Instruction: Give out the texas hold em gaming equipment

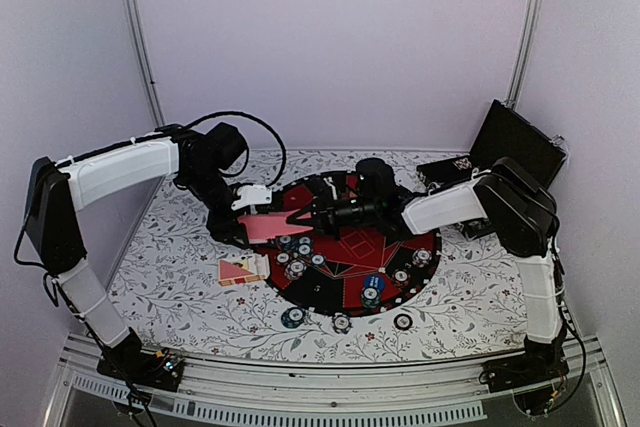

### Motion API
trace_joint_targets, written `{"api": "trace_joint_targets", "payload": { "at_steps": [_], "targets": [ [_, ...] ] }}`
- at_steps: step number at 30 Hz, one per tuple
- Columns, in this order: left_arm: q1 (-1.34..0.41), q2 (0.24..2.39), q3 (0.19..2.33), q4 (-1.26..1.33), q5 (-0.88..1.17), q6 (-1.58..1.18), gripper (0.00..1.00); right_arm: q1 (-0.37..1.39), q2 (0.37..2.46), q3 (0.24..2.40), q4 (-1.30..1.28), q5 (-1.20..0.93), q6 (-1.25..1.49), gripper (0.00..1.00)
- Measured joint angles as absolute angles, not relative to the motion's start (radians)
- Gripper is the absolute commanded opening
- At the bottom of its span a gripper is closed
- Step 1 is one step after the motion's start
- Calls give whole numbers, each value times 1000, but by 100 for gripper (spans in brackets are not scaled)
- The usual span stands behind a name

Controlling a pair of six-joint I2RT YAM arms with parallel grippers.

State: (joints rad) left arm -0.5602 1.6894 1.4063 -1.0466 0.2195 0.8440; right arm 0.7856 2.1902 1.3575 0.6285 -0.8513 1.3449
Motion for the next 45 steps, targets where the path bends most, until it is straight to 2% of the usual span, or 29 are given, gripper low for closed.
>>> {"api": "trace_joint_targets", "payload": {
  "at_steps": [6,13,20,27,32,36,45],
  "targets": [
    [-560,1689,1406,-1044,220,844,24,682,2101,1278,592,-864,1317,2],
    [-560,1689,1406,-1045,220,845,24,507,2069,1301,466,-869,1226,3],
    [-560,1689,1406,-1047,220,844,23,384,2144,1525,236,-815,1058,4],
    [-560,1689,1402,-1053,220,844,22,347,2310,1748,16,-711,914,7],
    [-560,1689,1396,-1055,220,844,22,351,2392,1822,-92,-662,863,17],
    [-560,1689,1395,-1056,220,844,22,353,2415,1847,-162,-622,835,35],
    [-560,1689,1395,-1057,220,844,22,353,2411,1892,-278,-508,748,43]
  ]
}}
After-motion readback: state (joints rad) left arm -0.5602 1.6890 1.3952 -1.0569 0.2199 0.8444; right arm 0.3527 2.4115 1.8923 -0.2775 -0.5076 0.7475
